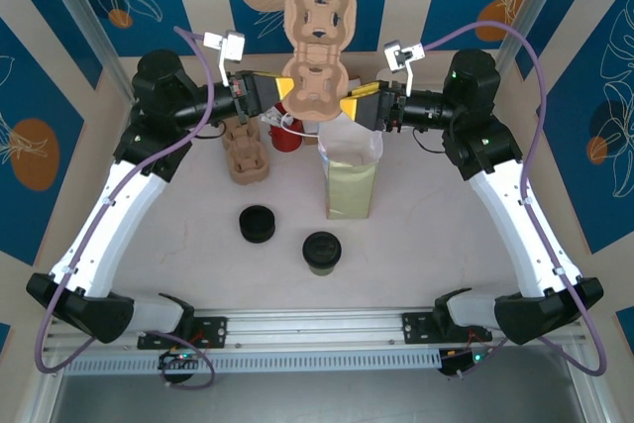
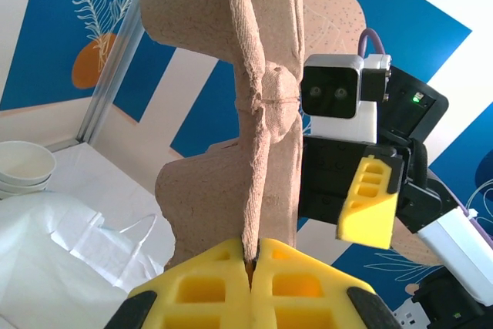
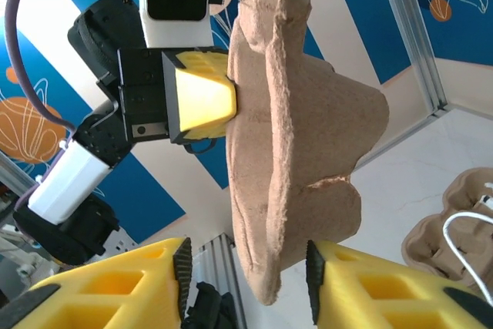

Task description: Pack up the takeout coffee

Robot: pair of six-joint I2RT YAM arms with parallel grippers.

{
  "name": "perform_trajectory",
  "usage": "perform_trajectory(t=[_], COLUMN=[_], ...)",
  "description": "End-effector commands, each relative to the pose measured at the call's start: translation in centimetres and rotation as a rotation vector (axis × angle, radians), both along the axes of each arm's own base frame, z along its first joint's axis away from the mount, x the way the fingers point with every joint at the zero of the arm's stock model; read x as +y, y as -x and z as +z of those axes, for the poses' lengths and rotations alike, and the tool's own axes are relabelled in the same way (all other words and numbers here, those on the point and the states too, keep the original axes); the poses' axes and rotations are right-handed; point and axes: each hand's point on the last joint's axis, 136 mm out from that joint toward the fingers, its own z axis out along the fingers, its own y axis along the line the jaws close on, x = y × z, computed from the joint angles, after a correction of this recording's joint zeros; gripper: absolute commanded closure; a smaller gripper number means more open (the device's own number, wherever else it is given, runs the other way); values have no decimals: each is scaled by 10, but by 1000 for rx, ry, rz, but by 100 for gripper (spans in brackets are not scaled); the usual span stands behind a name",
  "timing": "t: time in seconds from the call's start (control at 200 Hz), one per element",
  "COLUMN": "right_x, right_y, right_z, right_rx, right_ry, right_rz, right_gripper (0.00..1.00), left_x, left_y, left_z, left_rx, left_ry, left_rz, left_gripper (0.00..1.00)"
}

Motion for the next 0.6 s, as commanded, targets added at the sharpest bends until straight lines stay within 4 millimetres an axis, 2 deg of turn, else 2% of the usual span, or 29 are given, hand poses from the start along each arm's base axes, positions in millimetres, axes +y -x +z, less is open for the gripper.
perform_trajectory(t=[0.0,0.175,0.335,0.4,0.465,0.54,0.595], right_x=[0,0,-2,-4,-8,-14,-19], right_y=[11,12,11,8,4,-4,-9], right_z=[5,8,9,8,5,1,-3], right_rx=[-42,-49,-41,-28,-9,25,52], right_ry=[-5,-7,-3,3,13,29,46], right_rz=[36,38,17,-13,-45,-103,-144], right_gripper=[61,77,100,100,100,100,100], left_x=[-6,-11,-14,-15,-17,-16,-15], left_y=[12,12,11,10,9,3,2], left_z=[19,16,12,9,5,-4,-6], left_rx=[-62,-56,-51,-48,-52,-62,-79], left_ry=[21,9,-5,-16,-42,-106,-144], left_rz=[-47,-55,-60,-62,-63,-30,-19], left_gripper=[100,100,100,100,86,58,47])
